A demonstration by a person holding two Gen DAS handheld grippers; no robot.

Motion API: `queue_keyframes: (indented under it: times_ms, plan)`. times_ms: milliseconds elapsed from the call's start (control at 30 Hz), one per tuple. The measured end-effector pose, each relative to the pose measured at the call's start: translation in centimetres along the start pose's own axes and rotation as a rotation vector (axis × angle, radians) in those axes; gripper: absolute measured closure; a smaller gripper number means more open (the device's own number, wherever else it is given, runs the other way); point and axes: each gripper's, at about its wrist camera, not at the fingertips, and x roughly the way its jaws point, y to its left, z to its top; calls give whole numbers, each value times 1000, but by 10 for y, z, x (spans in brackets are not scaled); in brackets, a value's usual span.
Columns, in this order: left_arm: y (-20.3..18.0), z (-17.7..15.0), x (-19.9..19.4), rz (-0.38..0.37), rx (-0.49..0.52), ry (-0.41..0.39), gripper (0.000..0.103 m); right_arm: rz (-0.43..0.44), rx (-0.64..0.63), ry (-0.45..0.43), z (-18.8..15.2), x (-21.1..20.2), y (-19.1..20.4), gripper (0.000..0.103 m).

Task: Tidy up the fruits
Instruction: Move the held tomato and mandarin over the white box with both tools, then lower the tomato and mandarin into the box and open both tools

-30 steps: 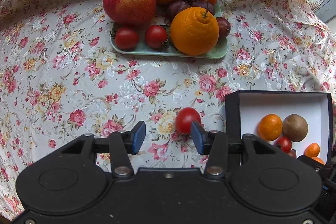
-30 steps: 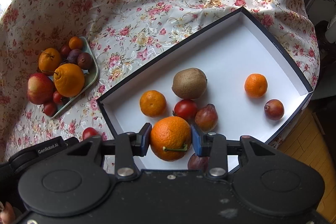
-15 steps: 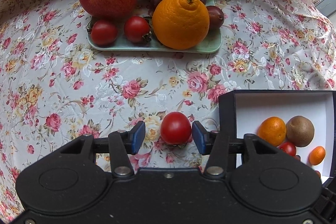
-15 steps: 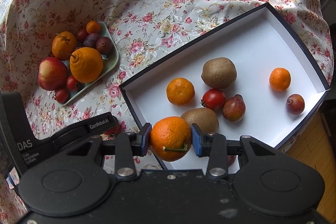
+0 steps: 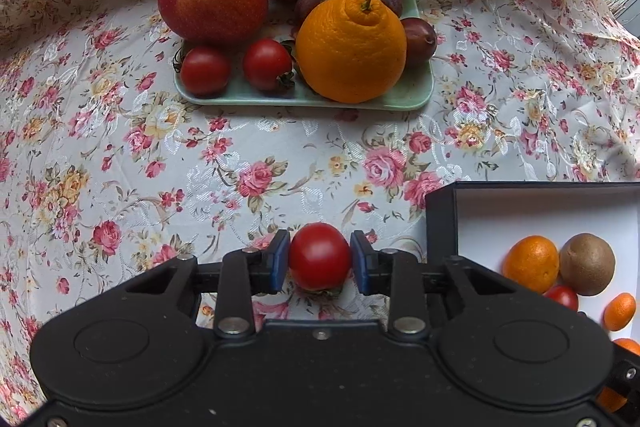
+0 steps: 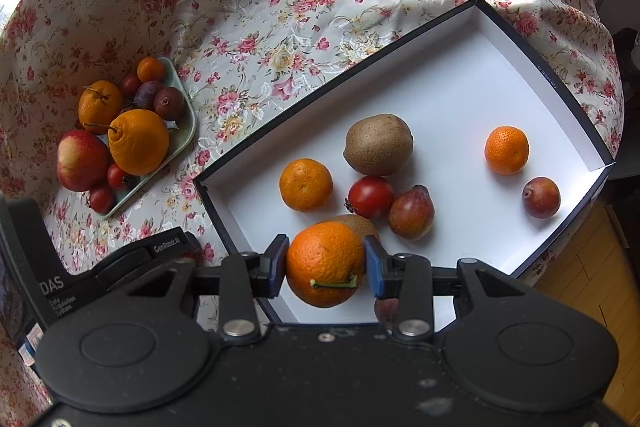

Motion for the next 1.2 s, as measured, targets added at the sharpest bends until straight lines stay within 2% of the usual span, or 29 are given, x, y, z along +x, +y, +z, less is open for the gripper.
queue_keyframes:
  times_ms: [167,333,533,867,1200]
  plan:
    - [-10,7,-31,-19,2,-65,62,-26,71,-15,12,-1,-28,62]
    - [-39,5,-54,-37,85,-112,62,-66,148,-29,23,-1,-63,62]
    - [-86,-13,-55,-71,193,-98,62,-118,242,-48,34,-2,-113,62]
    - [-173,-61,-52,-139,380,-57,62,-191,301,-72,37,-1,-174,62]
    - [-211,-98,-34,-94,507,-2,62,-183,310,-77,36,-3,-196,62]
